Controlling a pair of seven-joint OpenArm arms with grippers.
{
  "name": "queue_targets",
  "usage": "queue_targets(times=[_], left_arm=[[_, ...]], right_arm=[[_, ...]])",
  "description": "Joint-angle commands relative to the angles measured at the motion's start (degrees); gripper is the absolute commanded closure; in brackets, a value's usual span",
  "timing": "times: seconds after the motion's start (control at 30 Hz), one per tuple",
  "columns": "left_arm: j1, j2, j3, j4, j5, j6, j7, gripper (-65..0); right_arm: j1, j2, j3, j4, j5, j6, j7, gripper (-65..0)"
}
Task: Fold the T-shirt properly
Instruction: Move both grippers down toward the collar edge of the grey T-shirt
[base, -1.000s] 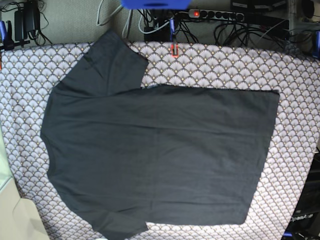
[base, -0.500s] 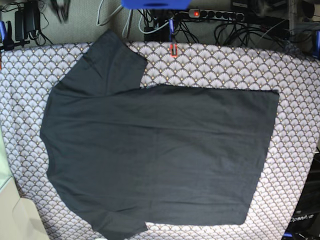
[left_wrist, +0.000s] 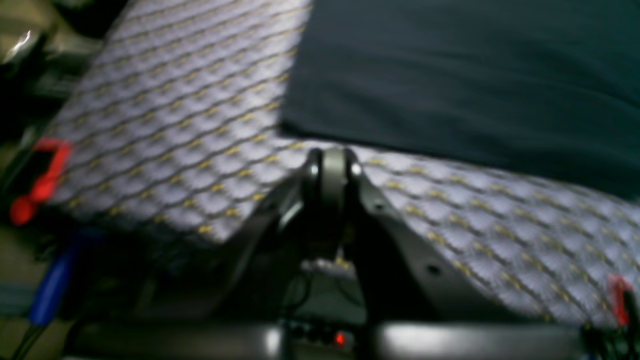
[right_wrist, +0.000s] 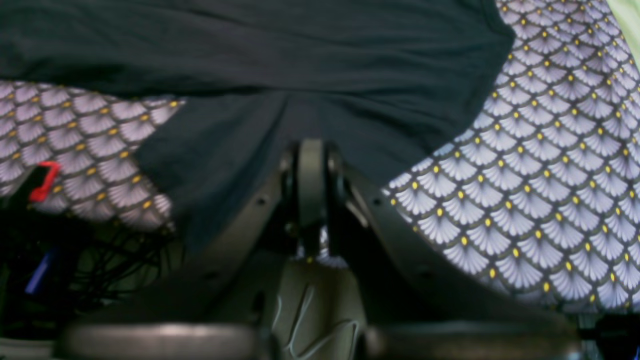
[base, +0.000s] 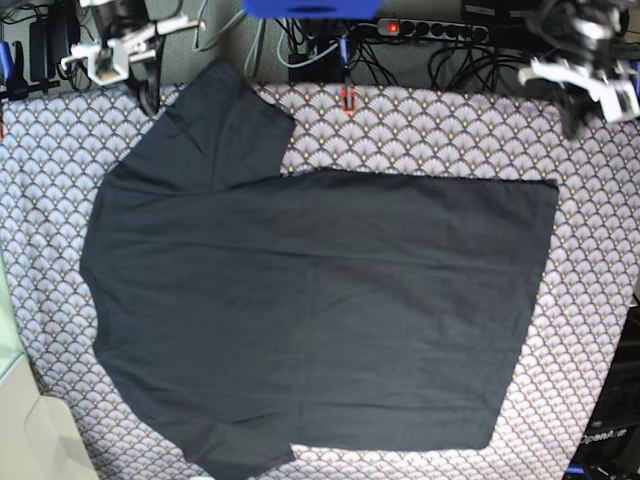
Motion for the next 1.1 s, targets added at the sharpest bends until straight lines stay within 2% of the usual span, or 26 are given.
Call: queue_targets(times=[0.0,0.1,0.17,0.33,0.4,0.53,0.63,0.8,0.9,1.07], left_arm=[[-1.72,-0.49,-1.57,0.99,-0.61,-0.32,1.99,0.0],[-6.91,-0.49,-4.04,0.99,-0.61,-0.41,11.40,0.0],[-8.75,-0.49,-5.18,0.99,-0.61,-0.41,14.39,0.0],[-9.98,-1.02,-5.09,0.81,-0.52,-0.41,14.92,0.0],[-10.69,-1.02,-5.00,0.81,-0.52,-0.41,14.92,0.0],[-12.01,-0.58,-4.12,0.81,4.58,-0.41,14.92,0.0],[-12.62,-0.41,-2.45,0.81,8.88,-0.41,14.92,0.0],[-12.62,0.74,-2.01,0.81,11.08,-0.41,14.74,0.0],[-12.62,0.65,-2.01,0.81,10.99,-0.41,14.83,0.0],[-12.44,0.30,-2.10,0.81,10.99,-0.41,14.92,0.0]], right_arm=[[-0.04,0.01,0.19,0.93,0.34,0.36,0.17,0.0],[1.45,-0.17,-0.16,0.84,0.43,0.45,-2.12,0.0],[1.63,-1.66,0.10,0.84,1.66,0.45,-2.91,0.0],[2.77,-1.05,0.10,-0.04,8.16,0.45,-3.35,0.0],[3.21,-1.05,0.19,-0.92,10.62,0.45,-5.72,-0.9],[4.88,-0.79,-0.16,-3.12,16.87,0.54,-10.30,-10.9],[5.05,-0.87,-0.34,-4.26,20.29,0.89,-10.65,-19.0],[4.97,-1.22,0.19,-5.40,26.62,9.86,-11.09,-29.7],[4.97,-1.31,-0.08,-7.07,30.67,10.65,-11.09,-33.4],[6.64,-0.96,-0.25,-11.29,35.06,10.91,-11.09,-34.0]])
